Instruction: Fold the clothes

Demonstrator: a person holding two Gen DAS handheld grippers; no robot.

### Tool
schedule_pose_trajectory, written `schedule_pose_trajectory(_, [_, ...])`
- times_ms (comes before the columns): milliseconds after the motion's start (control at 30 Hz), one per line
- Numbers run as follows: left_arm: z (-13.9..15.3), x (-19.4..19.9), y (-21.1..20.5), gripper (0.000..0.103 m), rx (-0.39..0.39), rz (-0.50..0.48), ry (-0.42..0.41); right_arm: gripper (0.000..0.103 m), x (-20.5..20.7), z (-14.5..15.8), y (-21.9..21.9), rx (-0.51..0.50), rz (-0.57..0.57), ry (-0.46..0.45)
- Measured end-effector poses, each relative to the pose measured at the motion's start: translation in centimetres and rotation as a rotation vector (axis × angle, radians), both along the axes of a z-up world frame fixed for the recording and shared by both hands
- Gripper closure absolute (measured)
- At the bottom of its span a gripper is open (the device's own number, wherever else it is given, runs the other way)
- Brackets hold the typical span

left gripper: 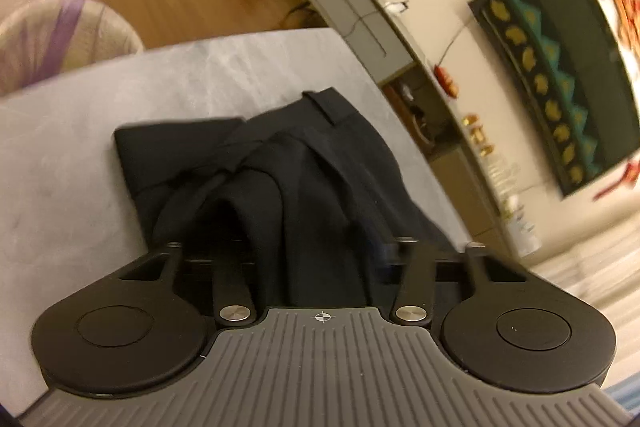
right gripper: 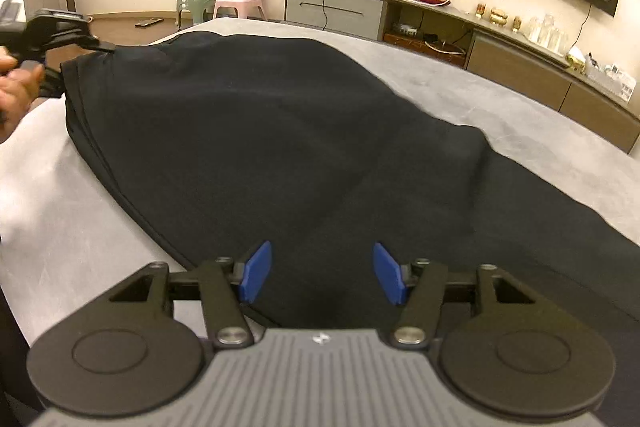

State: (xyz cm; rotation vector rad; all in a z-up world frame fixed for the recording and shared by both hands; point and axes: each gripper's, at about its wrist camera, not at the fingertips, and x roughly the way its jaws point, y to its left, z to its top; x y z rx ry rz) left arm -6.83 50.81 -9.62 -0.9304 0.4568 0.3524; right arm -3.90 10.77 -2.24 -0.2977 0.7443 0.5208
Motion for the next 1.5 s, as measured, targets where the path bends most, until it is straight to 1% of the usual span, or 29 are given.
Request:
schedule_pose_trajectory(67, [2.6, -1.3, -2.1, 0.103, 0.241, 0.006, -0.042, 0.041, -0.1, -0.2, -1.0, -0.007, -0.021, -0.004])
schedule_pose_trajectory(133, [3.7, -3.4, -3.4, 0.103, 0.313, -0.004, -0.095, 0.041, 0.1, -0.6, -2.2, -0.008, -0.054, 0.002])
schedule_pose_trajectory(200, [1.6, -4.1, -2.3, 0.103, 0.225, 0.027, -0.005, 0.041, 0.3, -1.0, -3.6, 0.006, -0.085, 0.021])
schedule_pose_trajectory(267, [-0.5, -4.1, -0.5, 0.103, 0.098, 0.053, 0.039, 0.041, 0.2, -1.5, -4.4, 0.02, -0.106, 0.046])
schedule_pose_trajectory(300, [-0.7, -4.4, -0.1, 0.09, 0.07, 0.062, 0.027, 0.041, 0.3, -1.8, -4.6, 0.024, -0.109, 0.055])
schedule_pose_trajectory(400, [-1.2, -5.3, 1.1, 0.071, -0.051, 0.114, -0.025, 0.04, 0.2, -2.4, -5.1, 0.034, -0.107, 0.071])
schedule_pose_trajectory(467, [-2.2, -5.1, 2.4, 0.071, -0.147, 0.137, -0.039, 0.04, 0.1, -2.5, -5.5, 0.041, -0.099, 0.072])
schedule_pose_trajectory(500, [-2.4, -4.7, 2.8, 0.071, -0.16, 0.134, -0.039, 0.04, 0.1, -2.5, -5.6, 0.043, -0.097, 0.073])
schedule_pose_trajectory(533, [-2.1, -4.2, 2.8, 0.073, -0.13, 0.126, -0.041, 0.04, 0.2, -2.5, -5.7, 0.046, -0.096, 0.073])
schedule_pose_trajectory(600, [-1.3, -3.3, 2.7, 0.103, -0.04, 0.108, -0.046, 0.038, -0.2, -2.4, -5.8, 0.049, -0.094, 0.071])
schedule_pose_trajectory(667, [1.6, -3.7, 0.5, 0.103, 0.254, 0.072, -0.098, 0.037, -0.3, -2.4, -5.9, 0.051, -0.092, 0.071])
schedule_pose_trajectory(700, [2.6, -4.1, -0.3, 0.103, 0.366, 0.054, -0.128, 0.036, -0.4, -2.4, -6.0, 0.052, -0.091, 0.072])
schedule_pose_trajectory(733, [2.0, -4.3, 0.3, 0.103, 0.34, 0.06, -0.112, 0.035, -0.5, -2.4, -6.0, 0.052, -0.089, 0.073])
schedule_pose_trajectory(800, [-1.4, -4.0, 3.3, 0.103, 0.163, 0.111, 0.006, 0.034, -0.4, -2.5, -6.1, 0.056, -0.084, 0.073])
schedule_pose_trajectory(833, [-2.6, -4.1, 4.3, 0.099, 0.095, 0.121, 0.024, 0.034, -0.4, -2.5, -6.1, 0.056, -0.079, 0.072])
schedule_pose_trajectory(867, [-3.1, -4.4, 4.9, 0.084, 0.054, 0.132, 0.019, 0.033, -0.4, -2.5, -6.1, 0.057, -0.075, 0.069])
schedule_pose_trajectory(933, [-3.1, -5.2, 5.4, 0.072, 0.015, 0.165, -0.003, 0.032, -0.5, -2.6, -6.1, 0.06, -0.068, 0.065])
schedule_pose_trajectory(1033, [-3.8, -5.9, 6.4, 0.07, -0.082, 0.209, -0.031, 0.029, -0.4, -2.6, -6.5, 0.062, -0.074, 0.065])
schedule_pose_trajectory(1100, [-4.0, -5.6, 6.4, 0.071, -0.075, 0.212, -0.02, 0.03, -0.3, -2.5, -6.8, 0.062, -0.078, 0.065])
schedule_pose_trajectory(1133, [-3.5, -5.4, 6.0, 0.078, -0.034, 0.205, -0.018, 0.031, -0.2, -2.5, -7.0, 0.063, -0.081, 0.065])
schedule_pose_trajectory(1167, [-2.7, -5.2, 5.4, 0.096, 0.023, 0.187, -0.029, 0.034, -0.1, -2.4, -7.4, 0.071, -0.095, 0.066])
schedule_pose_trajectory(1200, [-1.1, -5.1, 4.4, 0.103, 0.126, 0.144, -0.069, 0.039, 0.1, -2.3, -8.0, 0.083, -0.115, 0.066])
schedule_pose_trajectory(1233, [0.3, -5.0, 3.4, 0.103, 0.221, 0.105, -0.096, 0.04, 0.3, -2.2, -8.6, 0.095, -0.135, 0.067])
schedule_pose_trajectory(1267, [0.6, -4.7, 3.2, 0.103, 0.269, 0.089, -0.073, 0.042, 0.5, -2.2, -9.4, 0.103, -0.158, 0.067])
schedule_pose_trajectory(1300, [-0.2, -4.3, 3.7, 0.103, 0.247, 0.103, -0.009, 0.043, 0.7, -2.1, -10.1, 0.112, -0.181, 0.07])
schedule_pose_trajectory(1333, [-1.0, -4.0, 4.4, 0.102, 0.218, 0.121, 0.049, 0.044, 0.9, -1.9, -10.9, 0.129, -0.204, 0.072])
schedule_pose_trajectory(1367, [-2.0, -3.9, 5.2, 0.094, 0.17, 0.146, 0.095, 0.046, 1.2, -1.7, -11.8, 0.148, -0.226, 0.072])
schedule_pose_trajectory(1433, [-2.7, -4.5, 6.2, 0.086, 0.115, 0.206, 0.11, 0.046, 1.6, -1.3, -13.3, 0.179, -0.269, 0.067])
schedule_pose_trajectory(1500, [-2.4, -5.5, 6.9, 0.061, 0.086, 0.275, 0.086, 0.046, 2.1, -1.1, -14.6, 0.176, -0.309, 0.046])
